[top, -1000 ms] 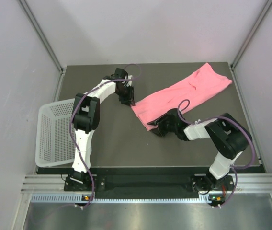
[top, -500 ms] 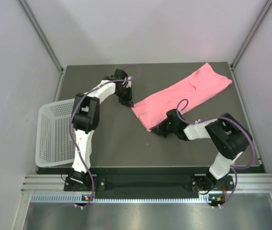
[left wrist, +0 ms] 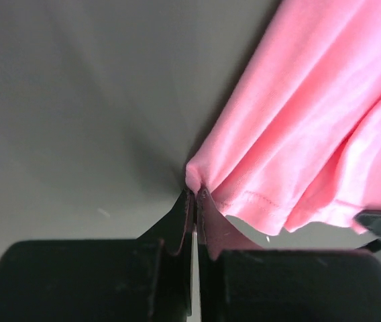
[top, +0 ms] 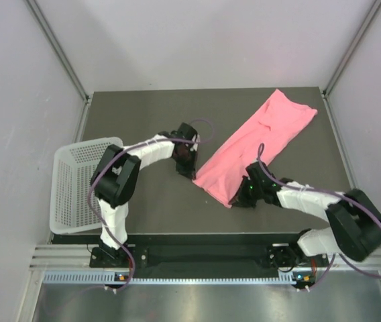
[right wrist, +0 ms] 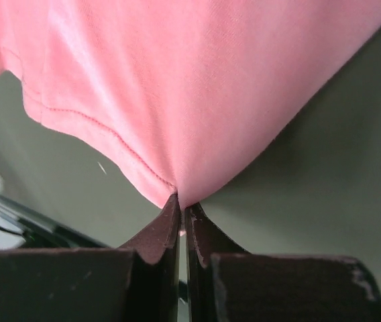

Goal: Fold and stack the t-shirts
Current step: Fold the tshirt

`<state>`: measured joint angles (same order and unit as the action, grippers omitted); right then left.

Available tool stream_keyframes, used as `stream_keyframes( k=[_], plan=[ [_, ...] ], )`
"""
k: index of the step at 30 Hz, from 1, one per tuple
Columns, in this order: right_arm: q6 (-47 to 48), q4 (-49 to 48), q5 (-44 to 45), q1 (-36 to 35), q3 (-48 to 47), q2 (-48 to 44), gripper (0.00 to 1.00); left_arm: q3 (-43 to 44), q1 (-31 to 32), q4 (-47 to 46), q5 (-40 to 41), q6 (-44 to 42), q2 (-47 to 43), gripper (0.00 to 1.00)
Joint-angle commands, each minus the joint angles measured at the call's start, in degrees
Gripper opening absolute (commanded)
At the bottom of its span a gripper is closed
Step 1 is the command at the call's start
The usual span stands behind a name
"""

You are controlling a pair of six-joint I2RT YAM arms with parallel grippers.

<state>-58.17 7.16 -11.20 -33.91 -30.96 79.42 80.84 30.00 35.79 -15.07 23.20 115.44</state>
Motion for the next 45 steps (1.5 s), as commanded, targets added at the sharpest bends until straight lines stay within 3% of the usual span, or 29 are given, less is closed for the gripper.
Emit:
stream_keyframes(
  k=[1, 6, 10, 13, 17, 21, 26, 29, 36, 45],
  plan=[
    [5.79, 9.96, -1.89, -0.63, 3.09, -9.16, 0.0, -8.47, 6.28, -0.36, 4.33, 4.91, -8.02, 0.0],
    [1.67, 20.68, -0.49, -3.43, 9.33, -23.67, 0.0, -17.72, 12.18, -1.43, 6.81, 10.01, -18.57, 0.0],
    [-9.57, 30.7, 1.79, -9.06, 15.13, -41.04, 0.0, -24.13, 14.47, -1.51, 6.64, 12.57, -25.07, 0.0],
    [-14.86, 38.07, 3.56, -11.44, 16.54, -51.16, 0.0, -26.25, 14.91, -1.86, 5.24, 13.19, -27.19, 0.0],
    [-16.45, 43.9, 5.22, -11.44, 15.41, -56.65, 0.0, -25.12, 15.62, -1.87, 3.65, 12.66, -26.58, 0.0],
    [-15.75, 40.22, 7.5, -11.35, 13.3, -52.36, 0.0, -18.2, 15.79, 0.41, 2.68, 11.52, -23.51, 0.0],
    [-12.24, 37.67, 12.26, -9.25, 6.27, -40.58, 0.0, -7.03, 15.62, 6.12, 4.43, 8.97, -16.83, 0.0],
    [-6.97, 36.08, 7.88, -2.93, 3.72, -36.36, 0.0, 0.27, 15.62, 10.43, 5.05, 8.0, -12.53, 0.0],
    [14.36, 37.4, -0.39, 19.55, -4.71, -27.4, 0.0, 16.51, 15.53, 15.01, 8.3, 6.07, -4.97, 0.0],
    [30.12, 39.6, -5.05, 33.37, -18.59, -10.62, 0.0, 33.84, 14.56, 11.42, 8.04, 5.54, 7.43, 0.0]
  ],
)
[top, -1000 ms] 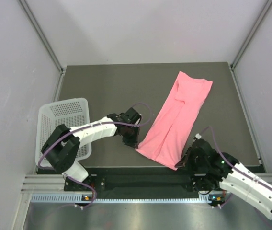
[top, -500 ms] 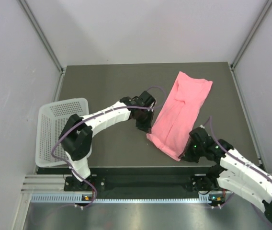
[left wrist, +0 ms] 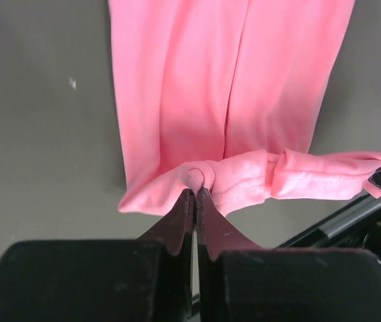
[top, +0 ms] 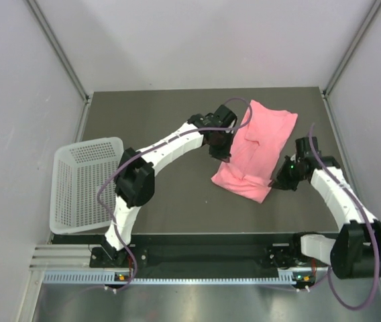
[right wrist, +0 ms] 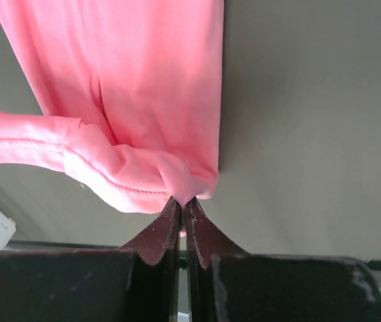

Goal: Fold and stack the t-shirts
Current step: Fold the tshirt

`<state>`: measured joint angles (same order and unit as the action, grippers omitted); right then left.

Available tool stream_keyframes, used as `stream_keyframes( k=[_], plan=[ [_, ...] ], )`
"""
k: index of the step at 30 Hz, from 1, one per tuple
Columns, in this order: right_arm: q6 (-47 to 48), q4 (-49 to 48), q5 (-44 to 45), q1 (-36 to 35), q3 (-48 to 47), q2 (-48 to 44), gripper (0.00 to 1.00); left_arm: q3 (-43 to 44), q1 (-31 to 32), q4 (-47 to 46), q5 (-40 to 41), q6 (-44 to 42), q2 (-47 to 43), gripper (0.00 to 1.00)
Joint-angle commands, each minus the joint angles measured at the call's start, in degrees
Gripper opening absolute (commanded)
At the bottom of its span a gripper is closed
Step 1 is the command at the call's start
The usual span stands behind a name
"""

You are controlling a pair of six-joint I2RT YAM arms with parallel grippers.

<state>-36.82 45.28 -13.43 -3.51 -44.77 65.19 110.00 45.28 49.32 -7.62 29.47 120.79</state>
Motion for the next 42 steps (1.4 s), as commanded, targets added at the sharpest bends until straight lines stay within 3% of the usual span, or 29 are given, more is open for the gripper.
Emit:
stream_keyframes(
  k=[1, 11, 23, 28, 42],
  plan=[
    [9.74, 1.13, -3.09, 3.24, -5.23, 4.76, 0.0, 5.22, -0.89, -3.17, 0.32, -0.56, 3.47, 0.0],
    [17.04, -4.67, -7.83, 12.03, -11.29, 17.15, 0.0, 7.07, -3.52, -13.98, -2.13, 3.48, 8.49, 0.0],
    [17.31, -6.69, -10.21, 12.91, -19.2, 26.91, 0.0, 11.55, -6.78, -18.12, -3.1, 6.82, 12.18, 0.01],
    [16.08, -8.1, -10.47, 12.91, -20.61, 28.76, 0.01, 16.12, -7.48, -18.47, -4.86, 7.44, 15.52, 0.01],
    [14.93, -10.47, -10.21, 12.83, -24.31, 34.12, 0.02, 18.41, -8.1, -22.16, -6.97, 8.4, 19.3, 0.06]
  ],
)
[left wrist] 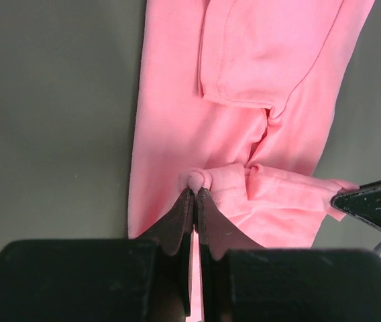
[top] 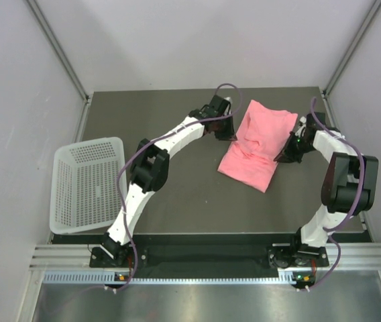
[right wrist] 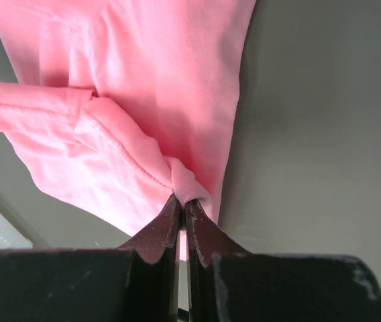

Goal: Fold and stack the t-shirts
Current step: Fold the tshirt

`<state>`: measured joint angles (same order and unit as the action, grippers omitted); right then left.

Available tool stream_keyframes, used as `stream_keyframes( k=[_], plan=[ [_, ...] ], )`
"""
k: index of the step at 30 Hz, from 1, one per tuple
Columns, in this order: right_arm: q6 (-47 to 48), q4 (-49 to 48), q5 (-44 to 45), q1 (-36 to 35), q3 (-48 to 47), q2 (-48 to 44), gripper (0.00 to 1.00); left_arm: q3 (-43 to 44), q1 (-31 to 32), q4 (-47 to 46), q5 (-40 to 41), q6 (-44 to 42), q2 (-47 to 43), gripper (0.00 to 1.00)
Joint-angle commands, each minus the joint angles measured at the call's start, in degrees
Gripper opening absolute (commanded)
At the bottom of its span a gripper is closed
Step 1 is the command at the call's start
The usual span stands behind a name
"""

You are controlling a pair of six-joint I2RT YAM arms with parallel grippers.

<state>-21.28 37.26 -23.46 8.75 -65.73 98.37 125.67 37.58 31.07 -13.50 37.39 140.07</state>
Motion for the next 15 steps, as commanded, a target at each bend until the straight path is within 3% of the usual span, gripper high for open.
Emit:
stream_keyframes(
  k=[1, 15],
  plan=[
    [-0.78, -2.62, -0.18, 0.74, -3.52, 1.21, 0.02, 3.0, -0.49, -3.91, -1.27, 0.58, 0.2, 0.06],
    [-1.57, -3.41, 0.61, 1.71, -5.02, 3.59, 0.07, 4.5, -1.72, -5.67, -2.23, 1.37, 3.1, 0.07]
  ],
)
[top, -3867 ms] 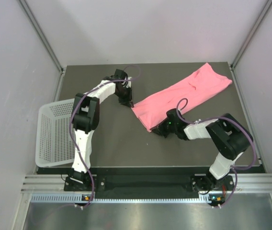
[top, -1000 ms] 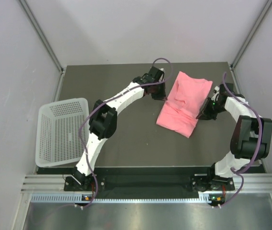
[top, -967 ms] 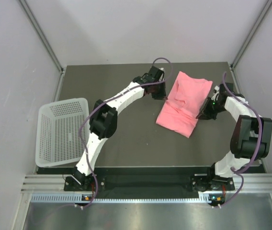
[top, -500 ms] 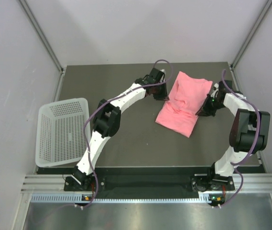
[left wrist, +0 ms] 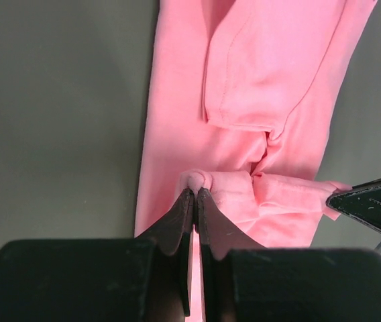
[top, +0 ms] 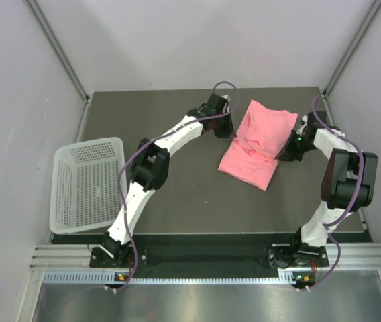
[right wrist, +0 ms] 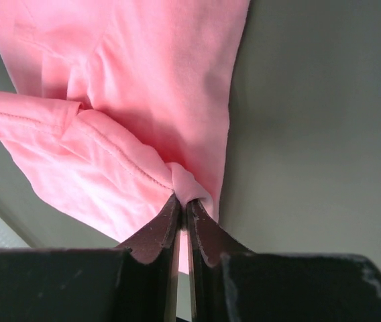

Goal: Fold and stack the t-shirts
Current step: Fold the tshirt

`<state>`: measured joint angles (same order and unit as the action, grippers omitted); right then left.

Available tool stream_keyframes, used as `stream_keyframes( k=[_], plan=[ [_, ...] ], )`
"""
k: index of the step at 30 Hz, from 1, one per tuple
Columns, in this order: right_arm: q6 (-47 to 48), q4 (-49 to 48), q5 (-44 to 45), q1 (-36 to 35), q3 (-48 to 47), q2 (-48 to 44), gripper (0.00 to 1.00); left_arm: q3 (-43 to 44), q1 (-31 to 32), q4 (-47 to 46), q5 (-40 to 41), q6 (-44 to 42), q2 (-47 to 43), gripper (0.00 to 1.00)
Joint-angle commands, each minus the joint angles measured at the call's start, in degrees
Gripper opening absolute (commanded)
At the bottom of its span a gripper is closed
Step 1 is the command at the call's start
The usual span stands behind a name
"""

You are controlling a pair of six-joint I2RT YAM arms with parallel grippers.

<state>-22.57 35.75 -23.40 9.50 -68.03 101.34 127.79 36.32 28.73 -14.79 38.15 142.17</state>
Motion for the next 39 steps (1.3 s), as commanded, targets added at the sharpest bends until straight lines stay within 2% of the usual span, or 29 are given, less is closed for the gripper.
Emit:
stream_keyframes(
  k=[1, 19, 21, 22, 23, 25, 26, 28, 34, 39],
  plan=[
    [-0.55, -2.26, 0.37, 1.14, -2.64, 0.79, 0.07, 2.47, -0.46, -3.77, -1.12, 0.61, 1.27, 0.07],
    [-1.52, -3.49, -0.24, 2.02, -6.24, 5.8, 0.1, 4.84, -0.72, -7.11, -2.53, 0.87, 4.52, 0.09],
    [-1.51, -3.14, -0.07, 2.1, -6.76, 6.76, 0.15, 5.45, -0.72, -6.76, -2.62, 0.61, 4.96, 0.18],
    [-1.51, -2.88, 0.19, 2.1, -6.94, 6.85, 0.18, 6.06, -0.81, -5.89, -2.44, 0.09, 5.22, 0.3],
    [-1.43, -2.44, 0.46, 2.1, -7.03, 6.77, 0.27, 7.38, -0.81, -3.53, -1.66, -1.05, 5.31, 0.37],
    [-0.99, -1.74, 1.68, 2.1, -7.99, 6.59, 0.34, 7.91, -1.07, -1.67, -0.95, -3.07, 4.79, 0.52],
    [-0.29, -0.34, 2.21, 2.1, -8.52, 6.5, 0.4, 7.74, -1.59, -0.7, 0.27, -3.69, 4.35, 0.55],
    [0.76, 1.6, 4.93, 2.1, -10.89, 5.98, 0.43, 7.74, -2.21, 2.28, 0.98, -5.27, 2.16, 0.62],
    [3.85, 9.77, 15.74, -1.93, -17.39, 0.62, 0.52, 3.27, -3.62, 10.1, 7.22, -10.98, -8.38, 0.64],
    [1.22, 11.89, 22.85, -13.17, -16.88, -2.54, 0.6, -11.3, -3.8, 12.14, 10.74, -13.54, -22.44, 0.63]
  ],
)
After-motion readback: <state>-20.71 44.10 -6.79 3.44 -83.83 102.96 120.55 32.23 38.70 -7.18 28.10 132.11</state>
